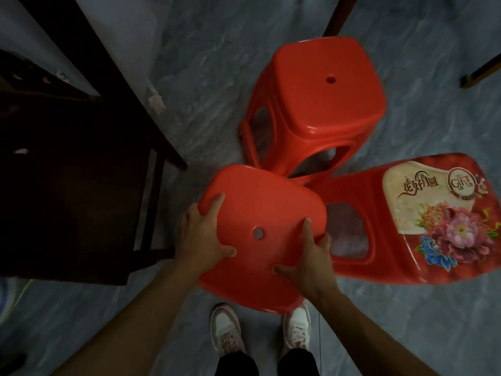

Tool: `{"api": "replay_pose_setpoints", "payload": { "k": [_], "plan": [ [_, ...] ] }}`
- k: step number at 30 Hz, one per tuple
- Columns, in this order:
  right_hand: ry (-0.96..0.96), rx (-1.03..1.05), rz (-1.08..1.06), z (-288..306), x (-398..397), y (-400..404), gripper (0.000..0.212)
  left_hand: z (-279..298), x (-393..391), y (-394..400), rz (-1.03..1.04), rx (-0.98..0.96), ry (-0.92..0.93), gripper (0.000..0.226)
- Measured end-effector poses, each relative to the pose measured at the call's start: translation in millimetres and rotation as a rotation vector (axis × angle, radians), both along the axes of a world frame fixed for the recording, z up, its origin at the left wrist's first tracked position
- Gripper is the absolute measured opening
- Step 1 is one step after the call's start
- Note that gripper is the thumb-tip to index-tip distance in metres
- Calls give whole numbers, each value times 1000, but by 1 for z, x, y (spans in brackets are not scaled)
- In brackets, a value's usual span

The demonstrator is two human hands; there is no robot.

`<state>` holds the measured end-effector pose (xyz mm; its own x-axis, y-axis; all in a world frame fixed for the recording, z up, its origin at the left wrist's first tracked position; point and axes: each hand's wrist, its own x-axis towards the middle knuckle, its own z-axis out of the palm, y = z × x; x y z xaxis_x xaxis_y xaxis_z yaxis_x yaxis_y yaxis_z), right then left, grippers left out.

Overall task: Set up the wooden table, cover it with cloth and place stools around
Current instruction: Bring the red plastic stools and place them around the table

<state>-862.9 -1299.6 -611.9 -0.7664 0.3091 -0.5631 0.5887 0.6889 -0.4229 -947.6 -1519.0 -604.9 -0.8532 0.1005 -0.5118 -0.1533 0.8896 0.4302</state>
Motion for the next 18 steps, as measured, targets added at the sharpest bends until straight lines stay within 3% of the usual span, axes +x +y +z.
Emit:
{"api": "replay_pose_setpoints", "payload": {
  "k": [7,18],
  "plan": [
    [48,21,99,42,-1,6,133,51,31,-2,121,-11,-5,132],
    [77,-40,419,255,23,46,134,263,131,32,357,-108,105,128]
  ]
}}
